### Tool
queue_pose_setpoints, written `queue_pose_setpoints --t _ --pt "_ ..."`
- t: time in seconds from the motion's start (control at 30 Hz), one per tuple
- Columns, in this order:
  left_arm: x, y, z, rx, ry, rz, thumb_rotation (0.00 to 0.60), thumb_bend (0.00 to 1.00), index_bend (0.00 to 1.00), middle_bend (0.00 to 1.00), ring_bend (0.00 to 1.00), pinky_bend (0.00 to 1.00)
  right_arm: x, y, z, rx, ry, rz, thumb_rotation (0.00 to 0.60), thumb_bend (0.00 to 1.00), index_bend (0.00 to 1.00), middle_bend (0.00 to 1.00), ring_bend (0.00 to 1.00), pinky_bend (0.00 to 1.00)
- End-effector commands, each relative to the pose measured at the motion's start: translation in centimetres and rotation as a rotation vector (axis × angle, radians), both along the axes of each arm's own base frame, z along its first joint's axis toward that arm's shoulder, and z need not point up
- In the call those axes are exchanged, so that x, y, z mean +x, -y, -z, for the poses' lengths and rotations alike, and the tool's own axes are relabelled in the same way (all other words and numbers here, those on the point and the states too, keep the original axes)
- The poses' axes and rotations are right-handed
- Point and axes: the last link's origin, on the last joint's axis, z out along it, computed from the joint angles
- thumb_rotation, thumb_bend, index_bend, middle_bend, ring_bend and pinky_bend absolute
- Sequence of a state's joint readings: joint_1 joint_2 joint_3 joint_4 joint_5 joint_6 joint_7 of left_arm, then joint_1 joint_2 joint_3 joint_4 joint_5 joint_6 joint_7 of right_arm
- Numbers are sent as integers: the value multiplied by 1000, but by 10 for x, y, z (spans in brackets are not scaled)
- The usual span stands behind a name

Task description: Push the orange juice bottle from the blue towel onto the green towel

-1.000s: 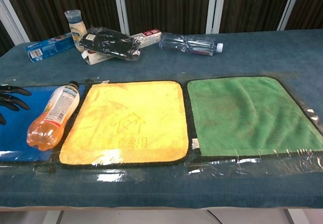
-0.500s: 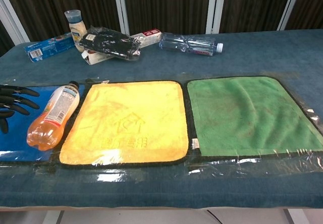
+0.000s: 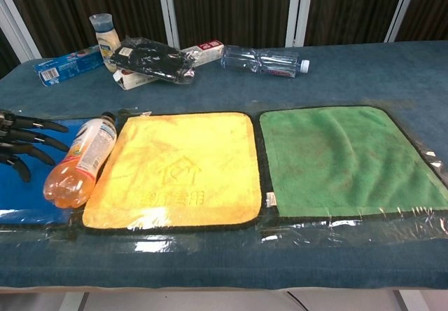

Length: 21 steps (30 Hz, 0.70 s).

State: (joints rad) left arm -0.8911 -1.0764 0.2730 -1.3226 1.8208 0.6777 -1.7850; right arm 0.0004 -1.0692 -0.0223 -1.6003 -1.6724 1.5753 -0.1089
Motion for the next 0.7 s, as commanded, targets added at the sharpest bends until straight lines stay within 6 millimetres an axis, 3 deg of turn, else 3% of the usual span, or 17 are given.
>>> queue_pose_setpoints --t 0.03,0.7 --pt "11 -7 6 -49 40 26 600 500 0 156 219 318 0 0 0 -1 0 0 600 261 0 0 0 0" --pt "52 -26 34 -162 201 -40 600 523 0 157 189 286 0 1 -1 0 1 1 600 262 0 0 0 0"
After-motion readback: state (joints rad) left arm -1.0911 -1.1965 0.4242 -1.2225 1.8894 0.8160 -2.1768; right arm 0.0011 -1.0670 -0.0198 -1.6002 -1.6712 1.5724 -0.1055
